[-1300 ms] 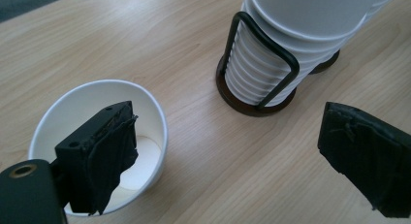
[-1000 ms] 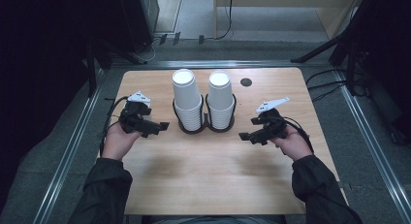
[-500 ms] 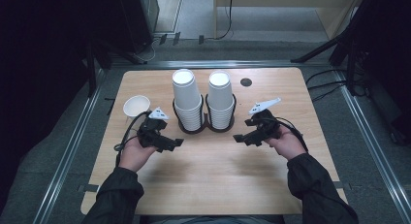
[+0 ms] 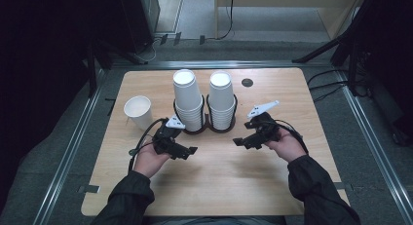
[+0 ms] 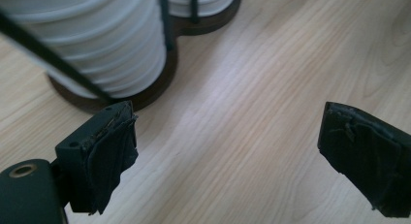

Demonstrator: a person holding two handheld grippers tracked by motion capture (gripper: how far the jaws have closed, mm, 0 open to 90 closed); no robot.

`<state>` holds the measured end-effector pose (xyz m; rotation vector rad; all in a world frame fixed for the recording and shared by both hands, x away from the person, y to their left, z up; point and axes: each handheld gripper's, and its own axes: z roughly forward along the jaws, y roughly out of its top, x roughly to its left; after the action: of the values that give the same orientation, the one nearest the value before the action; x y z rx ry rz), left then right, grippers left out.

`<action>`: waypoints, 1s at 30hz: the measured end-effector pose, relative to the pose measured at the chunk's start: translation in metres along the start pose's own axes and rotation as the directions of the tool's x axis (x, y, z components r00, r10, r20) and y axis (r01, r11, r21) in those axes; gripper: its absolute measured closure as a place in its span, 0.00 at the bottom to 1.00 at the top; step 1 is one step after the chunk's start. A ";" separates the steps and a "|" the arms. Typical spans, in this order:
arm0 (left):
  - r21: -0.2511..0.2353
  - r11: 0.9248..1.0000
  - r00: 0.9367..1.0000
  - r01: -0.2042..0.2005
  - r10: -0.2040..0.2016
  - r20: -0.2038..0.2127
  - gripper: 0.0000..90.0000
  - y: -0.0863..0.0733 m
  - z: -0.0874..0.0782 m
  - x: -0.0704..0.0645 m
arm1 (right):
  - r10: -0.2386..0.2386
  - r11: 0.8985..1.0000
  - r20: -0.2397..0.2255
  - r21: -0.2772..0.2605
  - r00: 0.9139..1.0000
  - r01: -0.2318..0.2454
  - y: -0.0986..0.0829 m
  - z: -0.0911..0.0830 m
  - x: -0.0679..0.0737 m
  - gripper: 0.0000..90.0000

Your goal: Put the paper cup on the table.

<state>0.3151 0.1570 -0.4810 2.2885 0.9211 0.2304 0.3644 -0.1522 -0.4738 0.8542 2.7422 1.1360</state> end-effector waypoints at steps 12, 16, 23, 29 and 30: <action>0.049 0.994 0.993 -0.098 0.095 0.067 0.08 0.013 0.020 -0.018 | -0.056 0.998 -0.015 0.013 0.998 0.057 -0.004 0.005 0.012 0.21; 0.041 0.994 0.992 -0.104 0.100 0.080 0.08 0.017 0.024 -0.018 | -0.057 0.998 -0.015 0.024 0.998 0.057 -0.007 0.006 0.017 0.21; 0.034 0.992 0.989 -0.119 0.115 0.092 0.08 0.023 0.026 -0.020 | -0.057 0.998 -0.016 0.022 0.998 0.058 -0.011 0.005 0.023 0.21; 0.033 0.991 0.988 -0.129 0.126 0.092 0.08 0.027 0.026 -0.021 | -0.031 0.999 0.000 0.031 1.000 0.031 -0.016 0.000 0.021 0.21; 0.035 0.991 0.987 -0.132 0.128 0.094 0.08 0.027 0.027 -0.022 | -0.030 0.999 0.000 0.029 1.000 0.030 -0.016 -0.001 0.021 0.21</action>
<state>0.3244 0.1145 -0.4829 2.3789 0.7372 0.1628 0.3388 -0.1515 -0.4809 0.8136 2.7680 1.0927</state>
